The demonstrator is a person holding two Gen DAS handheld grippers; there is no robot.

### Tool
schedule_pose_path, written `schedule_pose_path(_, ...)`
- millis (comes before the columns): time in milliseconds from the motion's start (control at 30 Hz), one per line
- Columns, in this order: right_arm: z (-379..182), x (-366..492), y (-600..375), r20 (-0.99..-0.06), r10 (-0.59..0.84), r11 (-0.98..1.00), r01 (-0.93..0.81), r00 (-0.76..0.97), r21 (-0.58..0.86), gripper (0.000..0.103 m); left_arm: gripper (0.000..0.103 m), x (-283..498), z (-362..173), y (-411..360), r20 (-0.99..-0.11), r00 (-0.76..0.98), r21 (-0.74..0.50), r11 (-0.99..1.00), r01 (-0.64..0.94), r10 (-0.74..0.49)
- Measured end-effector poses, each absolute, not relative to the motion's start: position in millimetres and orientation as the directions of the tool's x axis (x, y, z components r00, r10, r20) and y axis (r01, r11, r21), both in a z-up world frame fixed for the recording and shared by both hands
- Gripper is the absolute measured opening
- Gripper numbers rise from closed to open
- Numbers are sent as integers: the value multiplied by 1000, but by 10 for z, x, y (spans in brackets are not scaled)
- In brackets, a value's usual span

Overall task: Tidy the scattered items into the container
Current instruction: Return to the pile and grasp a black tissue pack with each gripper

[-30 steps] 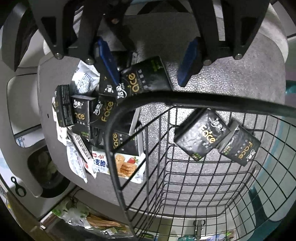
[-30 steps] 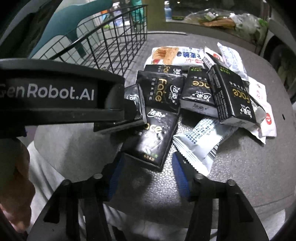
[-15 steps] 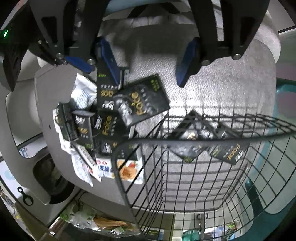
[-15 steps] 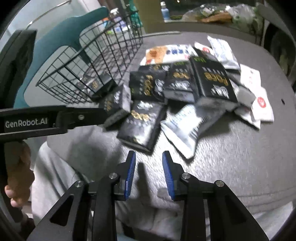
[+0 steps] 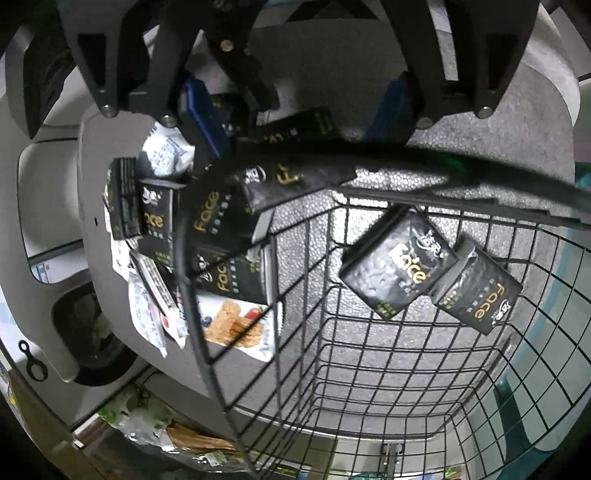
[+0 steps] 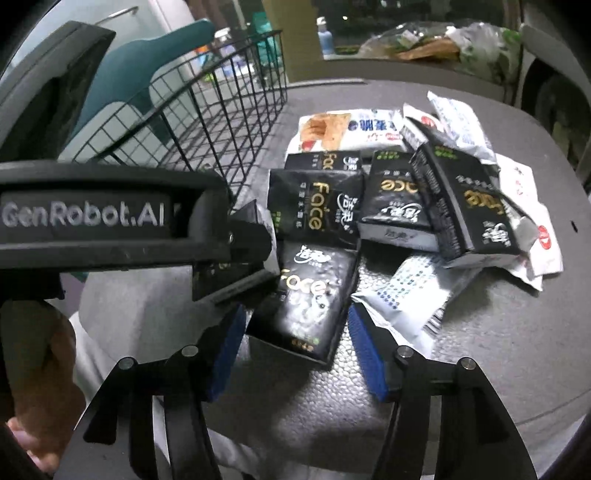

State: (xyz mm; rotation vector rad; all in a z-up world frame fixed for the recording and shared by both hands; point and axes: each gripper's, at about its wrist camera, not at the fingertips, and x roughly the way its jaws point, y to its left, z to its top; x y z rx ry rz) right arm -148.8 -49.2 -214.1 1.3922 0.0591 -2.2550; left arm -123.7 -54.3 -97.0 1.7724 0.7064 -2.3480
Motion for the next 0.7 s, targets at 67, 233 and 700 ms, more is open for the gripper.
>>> schedule_pose_path(67,-2150,-1492,-538,-851,-362,-886,424,-379,188,59,78,-1225,-1003,-566,-936,-302,-291,-883,368,183)
schedule_pose_path(233,-2176,-1522,-604,-858,-335,-890,429,-389,154,59,78,-1259,-1098,-532,-944,-281,-274,-890,365,175)
schedule_pose_path(700,-2118,-1233,-143,-885,-319,-876,463,-340,139,47,69,-732,-1066,-539,-961,-218,-217,-949,229,168)
